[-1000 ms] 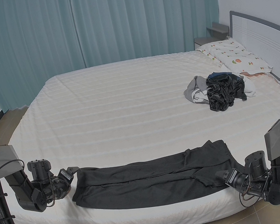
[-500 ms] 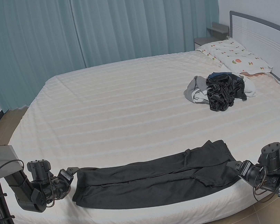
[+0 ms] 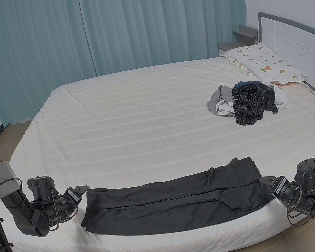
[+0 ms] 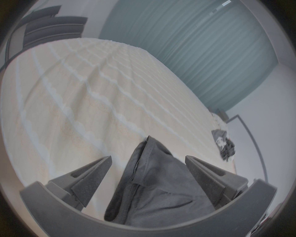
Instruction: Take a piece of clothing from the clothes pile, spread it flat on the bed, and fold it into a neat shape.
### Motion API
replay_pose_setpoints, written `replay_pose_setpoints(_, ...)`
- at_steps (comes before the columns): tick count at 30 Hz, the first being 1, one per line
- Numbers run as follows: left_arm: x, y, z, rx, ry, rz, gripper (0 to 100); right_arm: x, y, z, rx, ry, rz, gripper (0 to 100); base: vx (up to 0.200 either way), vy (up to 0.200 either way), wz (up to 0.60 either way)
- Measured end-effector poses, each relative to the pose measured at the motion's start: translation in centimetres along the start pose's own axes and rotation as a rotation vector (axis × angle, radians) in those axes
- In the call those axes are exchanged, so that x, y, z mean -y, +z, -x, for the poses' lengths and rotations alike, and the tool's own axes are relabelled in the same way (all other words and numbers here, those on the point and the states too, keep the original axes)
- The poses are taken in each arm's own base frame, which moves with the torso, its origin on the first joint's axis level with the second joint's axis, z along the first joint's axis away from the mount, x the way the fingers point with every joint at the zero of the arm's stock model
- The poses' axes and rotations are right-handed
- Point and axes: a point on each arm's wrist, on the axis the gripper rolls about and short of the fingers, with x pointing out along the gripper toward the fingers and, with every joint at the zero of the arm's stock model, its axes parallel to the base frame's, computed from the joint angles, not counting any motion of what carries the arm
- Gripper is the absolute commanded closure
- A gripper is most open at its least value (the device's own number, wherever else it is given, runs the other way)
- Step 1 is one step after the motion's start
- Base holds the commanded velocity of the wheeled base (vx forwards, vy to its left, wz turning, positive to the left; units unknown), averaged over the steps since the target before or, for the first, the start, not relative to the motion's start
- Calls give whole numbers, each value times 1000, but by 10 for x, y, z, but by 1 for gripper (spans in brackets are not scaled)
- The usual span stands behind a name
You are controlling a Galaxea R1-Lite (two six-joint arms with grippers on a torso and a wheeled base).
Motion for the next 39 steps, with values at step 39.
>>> replay_pose_setpoints(39, 11, 6, -45, -270, 1, -449, 0, -6, -18, 2, -23, -6, 22, 0, 0, 0, 0)
